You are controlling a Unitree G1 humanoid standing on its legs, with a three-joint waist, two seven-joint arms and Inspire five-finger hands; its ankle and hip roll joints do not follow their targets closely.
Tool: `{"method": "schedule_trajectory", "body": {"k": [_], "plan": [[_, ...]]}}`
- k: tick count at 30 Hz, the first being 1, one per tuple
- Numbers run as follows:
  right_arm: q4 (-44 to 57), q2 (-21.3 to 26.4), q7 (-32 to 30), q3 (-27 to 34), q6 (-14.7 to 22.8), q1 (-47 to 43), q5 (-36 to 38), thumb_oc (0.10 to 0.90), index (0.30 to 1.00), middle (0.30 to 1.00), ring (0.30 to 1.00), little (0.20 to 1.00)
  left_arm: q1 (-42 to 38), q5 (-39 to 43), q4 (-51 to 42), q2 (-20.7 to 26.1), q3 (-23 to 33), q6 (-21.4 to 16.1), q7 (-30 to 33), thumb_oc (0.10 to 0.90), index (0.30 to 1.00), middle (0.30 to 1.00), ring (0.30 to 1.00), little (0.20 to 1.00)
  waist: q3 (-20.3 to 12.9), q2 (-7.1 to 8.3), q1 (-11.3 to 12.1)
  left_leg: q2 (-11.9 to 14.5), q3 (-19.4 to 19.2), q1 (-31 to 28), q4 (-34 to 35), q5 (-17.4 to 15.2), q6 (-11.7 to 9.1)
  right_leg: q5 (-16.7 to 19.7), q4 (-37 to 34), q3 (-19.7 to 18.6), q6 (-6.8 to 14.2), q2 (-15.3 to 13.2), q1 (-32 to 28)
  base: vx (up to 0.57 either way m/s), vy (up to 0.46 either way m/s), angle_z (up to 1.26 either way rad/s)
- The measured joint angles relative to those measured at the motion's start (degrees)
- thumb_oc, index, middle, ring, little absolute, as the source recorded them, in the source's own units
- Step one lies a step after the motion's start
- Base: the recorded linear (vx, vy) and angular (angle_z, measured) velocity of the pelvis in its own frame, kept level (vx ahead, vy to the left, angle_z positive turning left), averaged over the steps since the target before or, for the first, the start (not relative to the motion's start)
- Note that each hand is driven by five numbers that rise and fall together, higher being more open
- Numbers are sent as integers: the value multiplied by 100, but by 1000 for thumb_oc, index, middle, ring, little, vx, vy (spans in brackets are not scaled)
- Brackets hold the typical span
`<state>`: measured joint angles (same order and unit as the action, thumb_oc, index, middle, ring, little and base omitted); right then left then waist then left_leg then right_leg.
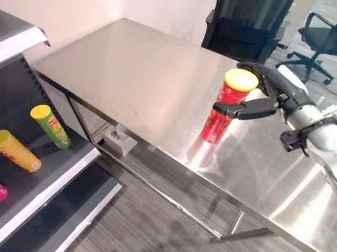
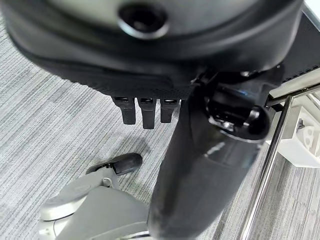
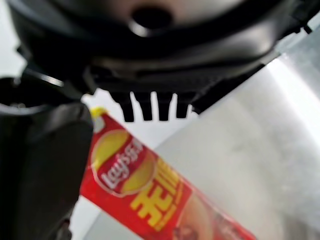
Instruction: Put the goods on the table back onto the shelves and tidy them up.
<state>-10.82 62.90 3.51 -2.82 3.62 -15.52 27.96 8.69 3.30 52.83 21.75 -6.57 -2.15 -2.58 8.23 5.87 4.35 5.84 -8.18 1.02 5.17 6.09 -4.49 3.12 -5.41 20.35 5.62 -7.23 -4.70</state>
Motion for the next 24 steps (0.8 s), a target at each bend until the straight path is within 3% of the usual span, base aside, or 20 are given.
{"method": "schedule_trajectory", "body": {"k": [1,17,24], "plan": [[2,0,1,-79,-1,-28,-5,400,300,300,300,300,1,-1,1,6,2,1,1,800,900,900,900,900,1,20,13,0,2,1,0,0,0,-3,0,0,4,1,0,5,-14,3],[-1,-31,2,-188,-36,-37,-7,400,300,300,300,300,-3,6,-3,5,1,0,1,800,900,900,900,900,5,30,105,-5,83,8,0,5,-7,-30,-1,85,37,-1,-40,1,-3,2],[371,-1141,-382,430,-34,-25,-21,400,300,300,300,300,37,13,-22,-14,108,2,72,800,900,900,900,900,31,-36,127,-3,127,4,-1,11,-4,-53,-14,138,54,4,-73,-14,-62,3]]}}
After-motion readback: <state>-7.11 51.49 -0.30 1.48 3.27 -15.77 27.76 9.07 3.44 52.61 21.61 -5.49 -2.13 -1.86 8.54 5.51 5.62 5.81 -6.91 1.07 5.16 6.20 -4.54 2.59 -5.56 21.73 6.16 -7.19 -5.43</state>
